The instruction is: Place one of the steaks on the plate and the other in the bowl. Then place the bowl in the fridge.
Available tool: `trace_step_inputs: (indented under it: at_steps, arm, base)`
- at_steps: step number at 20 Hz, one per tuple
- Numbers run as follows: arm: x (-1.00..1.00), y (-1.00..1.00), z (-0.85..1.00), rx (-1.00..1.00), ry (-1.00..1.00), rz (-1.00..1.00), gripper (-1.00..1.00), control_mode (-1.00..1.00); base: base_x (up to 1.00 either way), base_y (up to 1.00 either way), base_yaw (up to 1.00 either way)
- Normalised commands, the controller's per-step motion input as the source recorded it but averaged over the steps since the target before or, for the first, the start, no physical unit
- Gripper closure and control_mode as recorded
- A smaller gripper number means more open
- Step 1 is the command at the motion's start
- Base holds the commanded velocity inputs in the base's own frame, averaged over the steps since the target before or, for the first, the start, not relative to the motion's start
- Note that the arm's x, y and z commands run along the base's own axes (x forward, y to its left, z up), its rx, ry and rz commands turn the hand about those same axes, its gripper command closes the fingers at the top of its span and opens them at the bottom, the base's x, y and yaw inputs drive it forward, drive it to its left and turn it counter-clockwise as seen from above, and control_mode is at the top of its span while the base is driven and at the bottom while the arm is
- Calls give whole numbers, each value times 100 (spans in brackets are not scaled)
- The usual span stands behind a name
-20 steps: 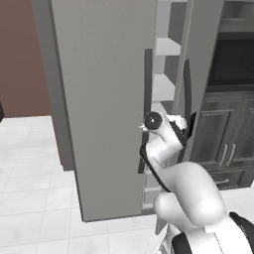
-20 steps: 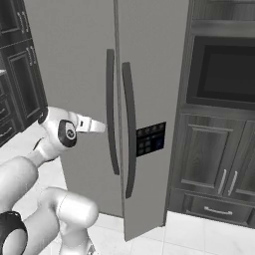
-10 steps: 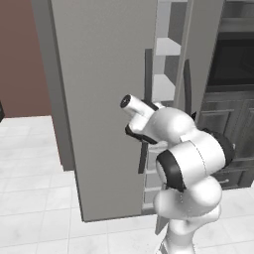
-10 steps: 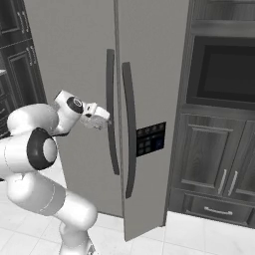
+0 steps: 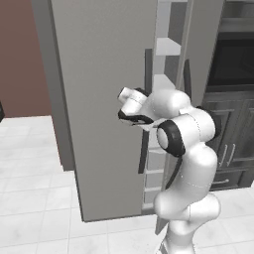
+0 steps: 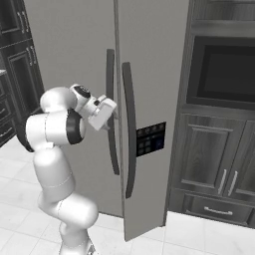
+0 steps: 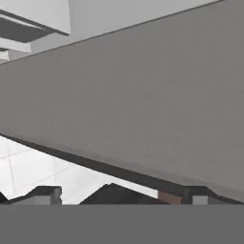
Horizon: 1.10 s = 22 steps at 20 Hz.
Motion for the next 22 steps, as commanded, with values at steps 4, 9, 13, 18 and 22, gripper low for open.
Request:
trace_step_inputs:
  at_steps: [4,9,13,18,22]
  arm:
    - [-86,-58,-3,-20,48,-21,-100,-100]
    - [-91,-93,-4,-14,44,-23,-100,-100]
    - [-97,-10,12,-16,20,-17,-100,-100]
    - [-81,76,51,-16,-28,-4,-100,-100]
    - [25,80,59,-12,-26,7,-100,-100]
  base:
    - [0,0,0]
    - [0,0,0]
    - [0,0,0]
    - [0,0,0]
    - [0,0,0]
